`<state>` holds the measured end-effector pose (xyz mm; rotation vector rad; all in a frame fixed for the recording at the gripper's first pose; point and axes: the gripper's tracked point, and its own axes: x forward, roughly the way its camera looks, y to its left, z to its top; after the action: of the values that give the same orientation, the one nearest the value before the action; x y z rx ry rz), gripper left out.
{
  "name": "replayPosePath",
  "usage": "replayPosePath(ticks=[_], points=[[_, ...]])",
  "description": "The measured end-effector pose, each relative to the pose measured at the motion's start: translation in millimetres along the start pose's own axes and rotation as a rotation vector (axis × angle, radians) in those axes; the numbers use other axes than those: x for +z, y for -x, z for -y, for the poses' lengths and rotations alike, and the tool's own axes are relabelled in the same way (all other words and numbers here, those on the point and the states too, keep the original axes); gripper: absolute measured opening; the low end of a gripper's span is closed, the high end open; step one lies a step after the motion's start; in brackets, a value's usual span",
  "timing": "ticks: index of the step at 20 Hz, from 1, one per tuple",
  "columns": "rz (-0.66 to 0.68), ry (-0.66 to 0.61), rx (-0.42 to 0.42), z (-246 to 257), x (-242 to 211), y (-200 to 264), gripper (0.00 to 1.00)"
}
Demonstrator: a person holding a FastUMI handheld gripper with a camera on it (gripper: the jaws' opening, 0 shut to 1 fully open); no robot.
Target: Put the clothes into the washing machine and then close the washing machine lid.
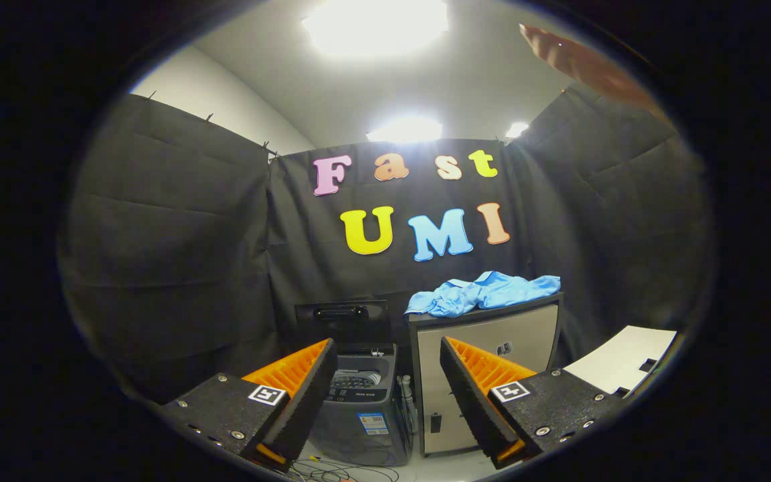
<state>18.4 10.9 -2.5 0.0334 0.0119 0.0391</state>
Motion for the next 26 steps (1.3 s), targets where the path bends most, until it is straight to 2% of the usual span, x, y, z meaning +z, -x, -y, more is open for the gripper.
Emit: replayPosePath(ticks=[18, 22, 26], points=[[-0.033, -0.004, -0.01, 14, -11, -36, 0.96], [-0.066, 0.02, -0.063, 33, -1, -69, 0.95], [-0.118, 0.109, -0.136, 65, 14, -128, 0.96]])
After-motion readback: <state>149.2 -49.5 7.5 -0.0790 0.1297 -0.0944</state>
